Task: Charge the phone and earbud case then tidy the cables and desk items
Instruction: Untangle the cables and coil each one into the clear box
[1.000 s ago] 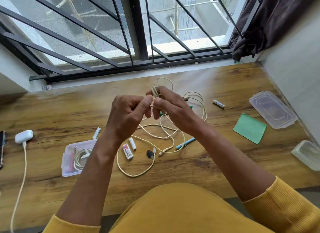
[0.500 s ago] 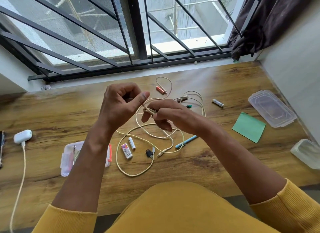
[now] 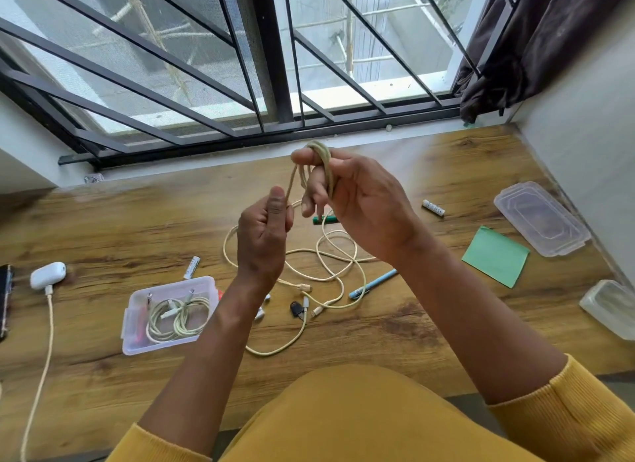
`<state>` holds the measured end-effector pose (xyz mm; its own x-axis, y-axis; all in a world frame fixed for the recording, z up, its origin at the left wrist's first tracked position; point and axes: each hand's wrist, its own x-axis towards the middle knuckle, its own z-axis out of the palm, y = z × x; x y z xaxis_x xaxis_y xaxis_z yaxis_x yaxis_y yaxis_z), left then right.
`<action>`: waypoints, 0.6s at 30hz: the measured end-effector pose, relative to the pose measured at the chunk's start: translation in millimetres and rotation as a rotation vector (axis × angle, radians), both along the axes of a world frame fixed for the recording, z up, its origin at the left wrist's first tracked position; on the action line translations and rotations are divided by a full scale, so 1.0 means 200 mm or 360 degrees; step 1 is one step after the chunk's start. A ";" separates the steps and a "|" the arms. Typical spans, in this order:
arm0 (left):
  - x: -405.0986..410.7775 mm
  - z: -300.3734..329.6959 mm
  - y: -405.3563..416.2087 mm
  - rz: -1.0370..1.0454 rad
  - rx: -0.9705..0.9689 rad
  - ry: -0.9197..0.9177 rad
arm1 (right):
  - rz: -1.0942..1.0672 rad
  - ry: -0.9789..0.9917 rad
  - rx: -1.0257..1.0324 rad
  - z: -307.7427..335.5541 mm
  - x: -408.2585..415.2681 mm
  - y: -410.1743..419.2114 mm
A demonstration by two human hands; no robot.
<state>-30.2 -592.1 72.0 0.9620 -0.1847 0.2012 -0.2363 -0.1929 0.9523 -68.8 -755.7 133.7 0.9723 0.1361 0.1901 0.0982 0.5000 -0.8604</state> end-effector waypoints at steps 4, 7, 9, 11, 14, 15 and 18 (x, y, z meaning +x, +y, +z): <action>-0.06 0.00 -0.03 -0.0078 0.0138 -0.0032 | -0.0096 0.0031 0.0085 0.00 0.02 0.00; -0.10 0.01 -0.04 -0.0162 0.0247 -0.0120 | -0.0197 0.0022 0.0089 -0.01 0.03 0.00; -0.13 0.02 -0.05 -0.0244 0.0366 -0.0156 | -0.0283 0.0039 0.0073 -0.01 0.04 0.00; -0.13 0.05 -0.04 -0.0333 0.0429 -0.0174 | -0.0380 0.0073 -0.0031 -0.02 0.04 0.01; -0.11 0.11 -0.02 -0.0429 0.0472 -0.0227 | -0.0502 0.0091 -0.0303 -0.06 0.03 0.02; -0.10 0.13 -0.01 -0.0473 0.0488 -0.0233 | -0.0530 0.0077 -0.0403 -0.07 0.03 0.02; -0.06 0.17 0.02 -0.0660 0.0512 -0.0203 | -0.0629 0.0047 -0.0716 -0.14 0.03 0.03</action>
<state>-43.0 -588.5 105.5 0.7670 -0.6153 0.1821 -0.4644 -0.3364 0.8192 -62.1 -750.5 106.6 0.9695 -0.1762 0.1701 0.1757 0.0164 -0.9843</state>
